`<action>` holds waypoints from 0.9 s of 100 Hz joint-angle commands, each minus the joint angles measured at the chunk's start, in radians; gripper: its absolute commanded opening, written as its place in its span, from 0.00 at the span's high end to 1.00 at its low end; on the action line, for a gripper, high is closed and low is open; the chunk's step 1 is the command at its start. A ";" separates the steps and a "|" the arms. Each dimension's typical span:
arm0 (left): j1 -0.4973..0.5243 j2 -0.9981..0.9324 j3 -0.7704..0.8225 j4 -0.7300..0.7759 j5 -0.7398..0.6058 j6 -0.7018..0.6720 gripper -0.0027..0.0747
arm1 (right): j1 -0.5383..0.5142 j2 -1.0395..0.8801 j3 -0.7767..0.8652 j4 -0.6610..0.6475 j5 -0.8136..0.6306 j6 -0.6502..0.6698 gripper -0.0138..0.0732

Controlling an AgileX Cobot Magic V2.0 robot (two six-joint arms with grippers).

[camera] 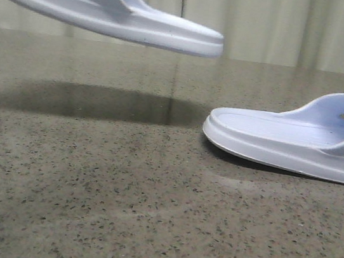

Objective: Insert blue slippers together front up
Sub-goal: 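Grasp the slipper heel with the left gripper and lift it up, then lower the right gripper onto the heel rim of the other slipper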

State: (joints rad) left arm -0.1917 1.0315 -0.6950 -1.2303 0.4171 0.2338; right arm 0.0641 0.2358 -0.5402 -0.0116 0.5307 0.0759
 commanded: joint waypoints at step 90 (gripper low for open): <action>-0.009 -0.193 -0.024 -0.067 0.102 0.003 0.94 | -0.007 0.218 0.142 0.002 -0.106 0.590 0.50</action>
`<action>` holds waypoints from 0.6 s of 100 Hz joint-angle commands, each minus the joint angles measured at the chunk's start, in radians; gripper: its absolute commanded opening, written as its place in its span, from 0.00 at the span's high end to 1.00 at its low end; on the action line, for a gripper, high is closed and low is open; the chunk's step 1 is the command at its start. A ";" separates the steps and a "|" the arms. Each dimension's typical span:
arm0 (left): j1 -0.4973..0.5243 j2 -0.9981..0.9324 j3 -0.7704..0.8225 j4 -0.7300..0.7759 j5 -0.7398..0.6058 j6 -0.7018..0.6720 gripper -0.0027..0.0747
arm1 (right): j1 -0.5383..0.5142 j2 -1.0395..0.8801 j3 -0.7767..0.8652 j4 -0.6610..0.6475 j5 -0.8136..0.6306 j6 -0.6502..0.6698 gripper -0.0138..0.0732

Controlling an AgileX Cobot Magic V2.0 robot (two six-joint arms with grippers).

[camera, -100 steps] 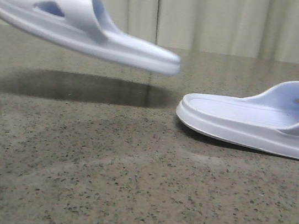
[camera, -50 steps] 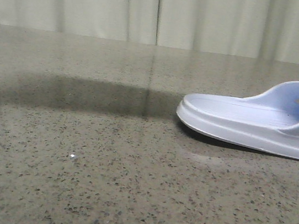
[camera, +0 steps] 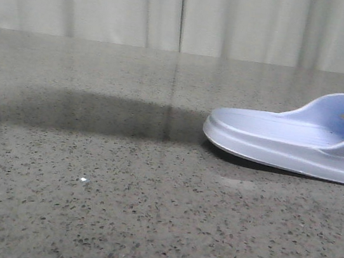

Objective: Insert blue slippers together front up
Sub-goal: 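Lower the right gripper onto the heel rim of the other slipper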

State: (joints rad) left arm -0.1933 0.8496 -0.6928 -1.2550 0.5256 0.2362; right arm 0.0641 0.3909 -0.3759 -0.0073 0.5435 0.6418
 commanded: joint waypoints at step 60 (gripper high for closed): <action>-0.008 -0.011 -0.026 -0.039 0.000 0.000 0.94 | -0.007 0.356 -0.022 0.089 -0.310 0.025 0.50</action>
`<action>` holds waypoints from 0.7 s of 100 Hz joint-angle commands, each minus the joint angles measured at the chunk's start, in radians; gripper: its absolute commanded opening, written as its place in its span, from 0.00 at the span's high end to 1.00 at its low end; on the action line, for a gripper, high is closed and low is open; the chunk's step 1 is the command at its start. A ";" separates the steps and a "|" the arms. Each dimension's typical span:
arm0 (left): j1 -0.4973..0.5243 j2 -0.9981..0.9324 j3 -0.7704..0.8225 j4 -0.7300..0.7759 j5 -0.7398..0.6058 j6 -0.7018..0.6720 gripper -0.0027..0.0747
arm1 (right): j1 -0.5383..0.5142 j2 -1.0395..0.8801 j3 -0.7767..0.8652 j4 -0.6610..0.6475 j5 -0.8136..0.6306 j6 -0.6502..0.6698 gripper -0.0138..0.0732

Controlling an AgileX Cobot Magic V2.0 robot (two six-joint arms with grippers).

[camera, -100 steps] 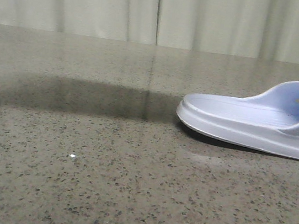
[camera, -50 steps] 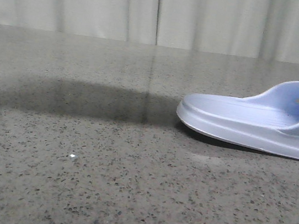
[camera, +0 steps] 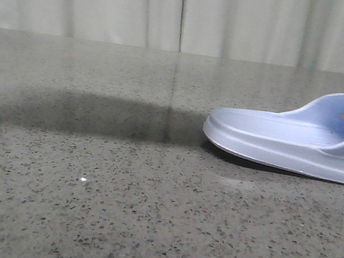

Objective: Insert blue slippers together front up
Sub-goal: 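Lower the right gripper onto the heel rim of the other slipper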

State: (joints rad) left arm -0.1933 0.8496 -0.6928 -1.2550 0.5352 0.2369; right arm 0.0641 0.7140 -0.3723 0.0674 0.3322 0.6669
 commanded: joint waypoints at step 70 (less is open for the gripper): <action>-0.008 -0.011 -0.026 -0.039 -0.009 0.000 0.94 | -0.007 0.227 -0.026 0.090 -0.191 0.000 0.50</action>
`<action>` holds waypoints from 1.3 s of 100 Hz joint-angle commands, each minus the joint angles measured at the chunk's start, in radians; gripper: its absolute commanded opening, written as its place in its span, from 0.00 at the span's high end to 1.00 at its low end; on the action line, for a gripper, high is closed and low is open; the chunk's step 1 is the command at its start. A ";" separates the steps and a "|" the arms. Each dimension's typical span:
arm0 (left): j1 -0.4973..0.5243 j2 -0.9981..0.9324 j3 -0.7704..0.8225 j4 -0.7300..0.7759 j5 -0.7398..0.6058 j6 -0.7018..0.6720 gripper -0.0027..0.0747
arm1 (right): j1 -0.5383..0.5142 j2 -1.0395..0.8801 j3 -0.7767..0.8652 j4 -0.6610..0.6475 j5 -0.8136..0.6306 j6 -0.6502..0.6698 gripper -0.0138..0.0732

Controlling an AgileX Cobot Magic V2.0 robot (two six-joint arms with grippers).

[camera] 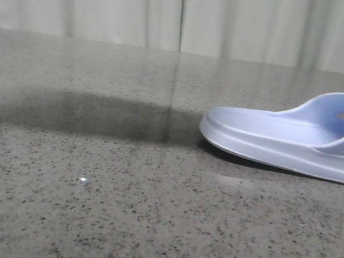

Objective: Insert blue slippers together front up
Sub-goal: 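Lower the right gripper onto the heel rim of the other slipper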

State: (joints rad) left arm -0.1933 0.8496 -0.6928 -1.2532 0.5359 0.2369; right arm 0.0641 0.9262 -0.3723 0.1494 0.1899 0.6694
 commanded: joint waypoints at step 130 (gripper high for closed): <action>-0.008 -0.010 -0.026 -0.038 -0.041 0.000 0.94 | -0.007 -0.255 -0.075 0.012 -0.457 -0.002 0.95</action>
State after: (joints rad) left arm -0.1933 0.8496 -0.6928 -1.2514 0.5225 0.2369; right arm 0.0641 0.7128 -0.3887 0.1633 -0.1749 0.6710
